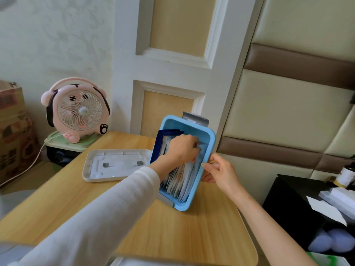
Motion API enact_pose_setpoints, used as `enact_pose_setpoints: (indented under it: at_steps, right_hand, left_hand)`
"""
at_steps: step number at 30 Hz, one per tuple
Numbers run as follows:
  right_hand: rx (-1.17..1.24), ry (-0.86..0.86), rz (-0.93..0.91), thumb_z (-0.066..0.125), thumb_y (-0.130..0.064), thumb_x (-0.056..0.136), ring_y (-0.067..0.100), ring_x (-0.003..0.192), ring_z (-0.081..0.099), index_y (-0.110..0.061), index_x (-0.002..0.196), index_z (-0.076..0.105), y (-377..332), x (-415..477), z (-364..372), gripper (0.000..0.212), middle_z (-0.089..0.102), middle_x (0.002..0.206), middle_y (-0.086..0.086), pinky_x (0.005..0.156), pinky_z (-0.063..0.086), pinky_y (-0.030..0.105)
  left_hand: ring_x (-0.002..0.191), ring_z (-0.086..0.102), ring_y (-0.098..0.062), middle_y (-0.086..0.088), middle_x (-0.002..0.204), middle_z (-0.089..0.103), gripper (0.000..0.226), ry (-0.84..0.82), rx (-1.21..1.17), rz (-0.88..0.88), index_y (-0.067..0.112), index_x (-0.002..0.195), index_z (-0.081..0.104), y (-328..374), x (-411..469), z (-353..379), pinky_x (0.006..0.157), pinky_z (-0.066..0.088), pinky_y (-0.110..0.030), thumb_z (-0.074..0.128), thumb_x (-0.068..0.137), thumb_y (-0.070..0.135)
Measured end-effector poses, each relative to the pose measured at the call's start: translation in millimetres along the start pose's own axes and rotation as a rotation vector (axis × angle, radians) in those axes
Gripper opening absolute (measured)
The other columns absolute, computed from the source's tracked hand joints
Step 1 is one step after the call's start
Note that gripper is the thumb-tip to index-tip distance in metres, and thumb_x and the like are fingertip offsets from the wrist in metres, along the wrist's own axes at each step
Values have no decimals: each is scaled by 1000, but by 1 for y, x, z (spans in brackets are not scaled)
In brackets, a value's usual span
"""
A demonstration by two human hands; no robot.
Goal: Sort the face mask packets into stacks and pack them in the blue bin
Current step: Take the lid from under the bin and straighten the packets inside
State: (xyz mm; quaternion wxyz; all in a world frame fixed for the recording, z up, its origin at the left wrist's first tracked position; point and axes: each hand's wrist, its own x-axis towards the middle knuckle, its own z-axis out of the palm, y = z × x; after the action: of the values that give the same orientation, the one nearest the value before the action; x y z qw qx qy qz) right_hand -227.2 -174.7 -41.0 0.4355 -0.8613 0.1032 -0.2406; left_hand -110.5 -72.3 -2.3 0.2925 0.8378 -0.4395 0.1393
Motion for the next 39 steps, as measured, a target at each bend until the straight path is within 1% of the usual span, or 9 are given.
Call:
enact_pose_setpoints:
  at_steps: [6,11,14,18,24,29,31,35,39]
  right_hand:
    - [9,-36,-13,54,-21,94,14,65,70,-19,91,55,2,0,-3,3,72,79,0,56,54,21]
    - [50,-23,-18,53,-19,94,18,63,70,-21,91,53,4,-1,0,4,71,75,1,56,54,24]
    - [71,-19,-32,52,-19,94,17,64,70,-19,96,53,5,-3,3,2,71,76,2,57,55,25]
    - [118,3,-55,54,-12,94,14,63,69,-21,92,53,7,-6,5,10,70,73,4,56,55,23]
    - [154,45,11,52,-16,94,7,68,69,-22,104,57,14,-5,4,12,69,83,3,54,53,19]
    - [-157,196,-43,53,-21,93,15,62,67,-15,103,54,26,0,4,11,67,74,1,58,58,38]
    - [-273,291,-89,57,-22,91,20,55,62,-17,112,44,31,2,1,25,64,63,0,56,54,47]
    - [-348,443,-223,62,-17,87,17,50,56,-25,137,28,33,-5,0,61,59,59,-2,49,43,30]
    - [-467,541,-326,60,-10,87,20,61,59,-31,122,40,32,-6,13,45,64,87,1,56,40,26]
  left_hand:
    - [76,67,-22,-3,86,71,13,-4,20,-3,17,86,53,-27,-8,-11,70,54,-38,48,93,26]
    - [82,57,-20,0,89,61,20,179,42,103,15,95,54,-27,-23,9,66,46,-32,57,86,33]
    - [90,43,-18,0,98,51,32,307,-14,236,17,100,54,-21,-36,35,78,35,-31,58,75,38]
    - [116,39,-15,1,128,51,27,418,-128,249,16,98,57,-14,-45,56,94,27,-36,55,74,29]
    - [140,19,-25,-5,151,28,47,260,123,334,29,115,60,-26,-45,61,114,5,-42,54,73,48]
    - [142,20,-27,-11,151,30,44,277,345,287,25,102,68,-23,-49,68,116,11,-47,57,72,55]
    - [142,20,-27,-14,151,31,48,335,361,272,20,98,69,-21,-51,75,115,14,-46,59,70,58]
    - [145,13,-27,-16,154,21,67,398,387,295,14,100,68,-19,-53,80,117,15,-46,46,77,73]
    - [145,2,-31,-19,156,9,51,319,489,349,19,97,61,-22,-60,76,117,10,-46,57,75,66]
